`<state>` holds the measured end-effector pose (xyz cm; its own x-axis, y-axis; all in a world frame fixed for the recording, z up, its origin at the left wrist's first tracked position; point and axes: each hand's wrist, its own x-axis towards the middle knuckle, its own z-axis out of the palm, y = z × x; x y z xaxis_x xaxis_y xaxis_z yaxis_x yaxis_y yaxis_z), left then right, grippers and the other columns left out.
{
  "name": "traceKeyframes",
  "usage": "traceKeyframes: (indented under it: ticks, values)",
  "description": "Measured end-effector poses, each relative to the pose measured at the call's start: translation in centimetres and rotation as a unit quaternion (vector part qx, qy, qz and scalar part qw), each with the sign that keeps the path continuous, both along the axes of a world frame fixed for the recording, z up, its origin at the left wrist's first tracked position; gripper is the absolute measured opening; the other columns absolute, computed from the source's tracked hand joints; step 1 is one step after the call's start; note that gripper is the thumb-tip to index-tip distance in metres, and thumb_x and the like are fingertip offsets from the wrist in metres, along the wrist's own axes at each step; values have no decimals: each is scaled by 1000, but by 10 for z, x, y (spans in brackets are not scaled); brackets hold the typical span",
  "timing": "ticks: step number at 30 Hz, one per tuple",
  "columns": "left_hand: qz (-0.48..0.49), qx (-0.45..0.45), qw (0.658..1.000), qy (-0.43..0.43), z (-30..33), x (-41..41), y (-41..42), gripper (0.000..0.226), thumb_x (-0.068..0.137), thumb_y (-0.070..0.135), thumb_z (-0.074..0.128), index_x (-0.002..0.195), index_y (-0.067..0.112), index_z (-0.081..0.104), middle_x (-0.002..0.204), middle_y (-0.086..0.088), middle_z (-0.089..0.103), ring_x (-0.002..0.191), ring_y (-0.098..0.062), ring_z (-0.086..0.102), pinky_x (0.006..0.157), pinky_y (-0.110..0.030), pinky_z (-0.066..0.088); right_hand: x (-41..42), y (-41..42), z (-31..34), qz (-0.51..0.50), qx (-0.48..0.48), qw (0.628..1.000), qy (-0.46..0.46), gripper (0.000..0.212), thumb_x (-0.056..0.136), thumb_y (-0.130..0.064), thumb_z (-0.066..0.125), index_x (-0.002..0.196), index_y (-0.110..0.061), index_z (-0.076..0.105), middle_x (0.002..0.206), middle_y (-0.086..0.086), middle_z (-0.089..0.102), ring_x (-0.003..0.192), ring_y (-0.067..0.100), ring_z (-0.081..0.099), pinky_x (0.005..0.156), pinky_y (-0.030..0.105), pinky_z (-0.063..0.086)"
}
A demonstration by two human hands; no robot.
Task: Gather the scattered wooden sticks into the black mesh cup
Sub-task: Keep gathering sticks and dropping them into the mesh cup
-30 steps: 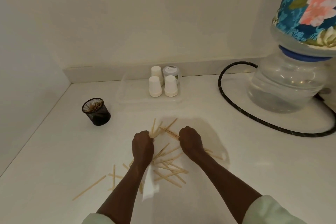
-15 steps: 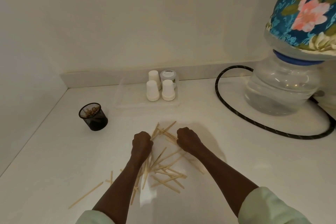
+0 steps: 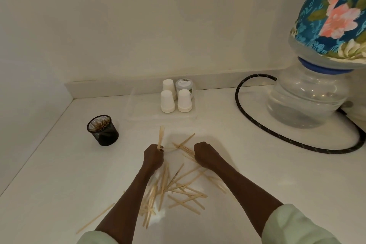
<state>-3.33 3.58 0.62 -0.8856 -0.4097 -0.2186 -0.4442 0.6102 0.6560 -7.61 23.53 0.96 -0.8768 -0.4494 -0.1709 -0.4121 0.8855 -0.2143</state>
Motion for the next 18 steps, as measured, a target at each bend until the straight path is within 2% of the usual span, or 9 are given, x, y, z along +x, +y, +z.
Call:
traceKeyframes:
  ticks: [2, 3, 6, 9, 11, 14, 16, 17, 18]
  values:
    - [34, 63, 997, -7, 1, -1, -4, 20, 93, 10, 50, 104, 1, 64, 105, -18, 66, 81, -28, 61, 58, -28, 45, 2, -3, -1, 5, 8, 1000, 25, 21, 93, 4, 42, 105, 2, 59, 106, 20, 64, 95, 32, 65, 73, 34, 48]
    - [43, 86, 995, -4, 1, -2, -6, 20, 93, 8, 49, 104, 1, 63, 105, -17, 66, 82, -28, 61, 58, -27, 44, 3, -3, -3, 9, 9, 999, 37, 22, 92, 5, 41, 105, 2, 59, 106, 19, 64, 95, 32, 65, 75, 35, 49]
    - [58, 118, 991, 14, 2, -2, -10, 23, 93, 3, 45, 108, 1, 61, 113, -14, 65, 99, -27, 58, 76, -29, 41, 3, -1, -5, 32, 5, 998, 57, 23, 93, 4, 38, 107, -2, 56, 108, 18, 62, 97, 30, 62, 76, 35, 45]
    - [64, 108, 992, 10, 1, -2, -14, 27, 94, 5, 45, 116, 1, 60, 122, -14, 60, 110, -28, 56, 81, -27, 38, 4, 1, -6, 47, 6, 997, 54, 21, 94, 1, 39, 108, -2, 54, 111, 17, 60, 101, 30, 59, 81, 35, 44]
    - [52, 95, 994, 2, 3, -3, -17, 30, 95, 4, 42, 118, 1, 60, 127, -14, 59, 116, -30, 56, 84, -26, 40, 3, 1, -5, 32, -6, 999, 31, 20, 94, 0, 39, 106, -2, 55, 111, 17, 59, 102, 31, 59, 78, 34, 43]
    - [34, 113, 993, -7, 6, -6, -22, 34, 97, 6, 39, 122, -1, 61, 132, -18, 58, 121, -33, 55, 100, -38, 46, 1, 1, 1, -23, -40, 999, -18, 18, 92, -4, 42, 104, 0, 55, 112, 18, 59, 101, 33, 61, 72, 33, 43]
    - [50, 174, 983, -15, 7, -7, -25, 37, 100, 20, 39, 124, -1, 59, 129, -24, 58, 120, -39, 54, 100, -46, 48, -2, 2, 6, -60, -71, 995, -45, 18, 90, -6, 45, 102, 1, 57, 113, 17, 60, 104, 34, 61, 73, 34, 46]
    - [61, 204, 977, -15, 6, -8, -26, 43, 101, 29, 39, 123, -3, 58, 124, -27, 59, 117, -44, 55, 96, -46, 50, -4, 2, 9, -71, -80, 993, -57, 17, 91, -7, 47, 101, 1, 59, 114, 17, 60, 106, 34, 60, 73, 33, 44]
    - [74, 231, 970, -12, 4, -9, -26, 49, 102, 36, 39, 121, -4, 58, 115, -28, 62, 108, -47, 58, 85, -44, 52, -6, 1, 13, -84, -85, 990, -70, 14, 91, -9, 50, 96, 0, 60, 111, 16, 60, 107, 34, 60, 74, 33, 43]
